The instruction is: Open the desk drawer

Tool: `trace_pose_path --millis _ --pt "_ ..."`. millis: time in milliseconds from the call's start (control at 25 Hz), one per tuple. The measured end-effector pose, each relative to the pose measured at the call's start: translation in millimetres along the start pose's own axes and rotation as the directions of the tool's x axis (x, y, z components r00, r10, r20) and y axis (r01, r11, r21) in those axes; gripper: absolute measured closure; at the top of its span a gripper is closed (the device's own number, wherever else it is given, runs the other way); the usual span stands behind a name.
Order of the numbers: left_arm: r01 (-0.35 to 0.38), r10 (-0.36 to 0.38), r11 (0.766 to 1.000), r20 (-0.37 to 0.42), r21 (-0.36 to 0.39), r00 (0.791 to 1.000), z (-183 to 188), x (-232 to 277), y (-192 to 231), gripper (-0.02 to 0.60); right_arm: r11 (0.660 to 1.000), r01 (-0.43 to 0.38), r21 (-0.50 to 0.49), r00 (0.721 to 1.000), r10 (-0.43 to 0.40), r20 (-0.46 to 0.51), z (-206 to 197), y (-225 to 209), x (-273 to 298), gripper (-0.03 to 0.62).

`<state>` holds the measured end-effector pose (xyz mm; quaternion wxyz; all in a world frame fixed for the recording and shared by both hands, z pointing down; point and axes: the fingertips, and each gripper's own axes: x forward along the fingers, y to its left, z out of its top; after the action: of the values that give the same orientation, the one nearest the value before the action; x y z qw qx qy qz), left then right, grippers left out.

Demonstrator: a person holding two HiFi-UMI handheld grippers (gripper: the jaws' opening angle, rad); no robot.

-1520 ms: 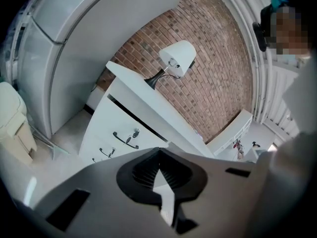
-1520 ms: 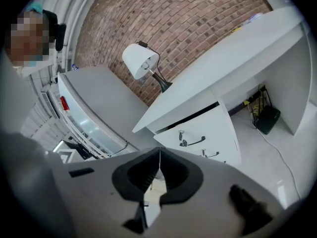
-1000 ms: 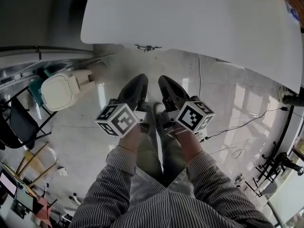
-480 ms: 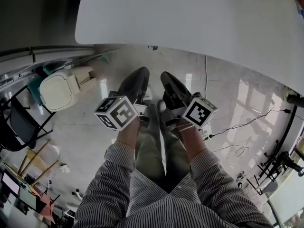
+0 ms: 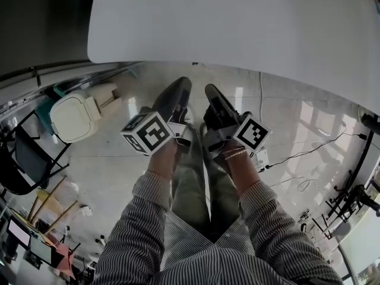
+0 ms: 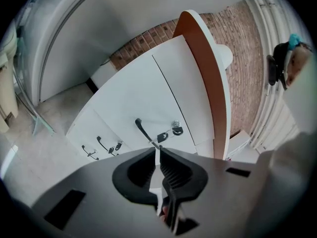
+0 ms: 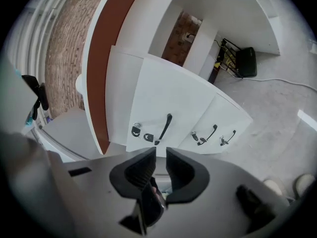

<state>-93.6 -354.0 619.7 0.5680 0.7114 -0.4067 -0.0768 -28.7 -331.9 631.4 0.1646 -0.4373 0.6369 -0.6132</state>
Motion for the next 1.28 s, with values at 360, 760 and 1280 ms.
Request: trace_pose_path --millis 360,760,1280 --pt "-0.005 0.004 1.0 -0.012 -0.023 1.0 -1 13 10 0.502 0.997 0.002 0.082 0.999 -0.005 0.032 5 -15 7 0.494" --pt "0.081 -0.074 0.99 0.061 -0.112 0.995 11 31 24 0.501 0.982 -0.08 0.172 0.989 0.056 0.139 21 -28 23 0.494" --pt "0.105 -0.079 0.966 0.116 -0.237 0.99 23 42 40 0.448 0.974 -0.139 0.177 0.98 0.11 0.163 36 -26 53 0.482"
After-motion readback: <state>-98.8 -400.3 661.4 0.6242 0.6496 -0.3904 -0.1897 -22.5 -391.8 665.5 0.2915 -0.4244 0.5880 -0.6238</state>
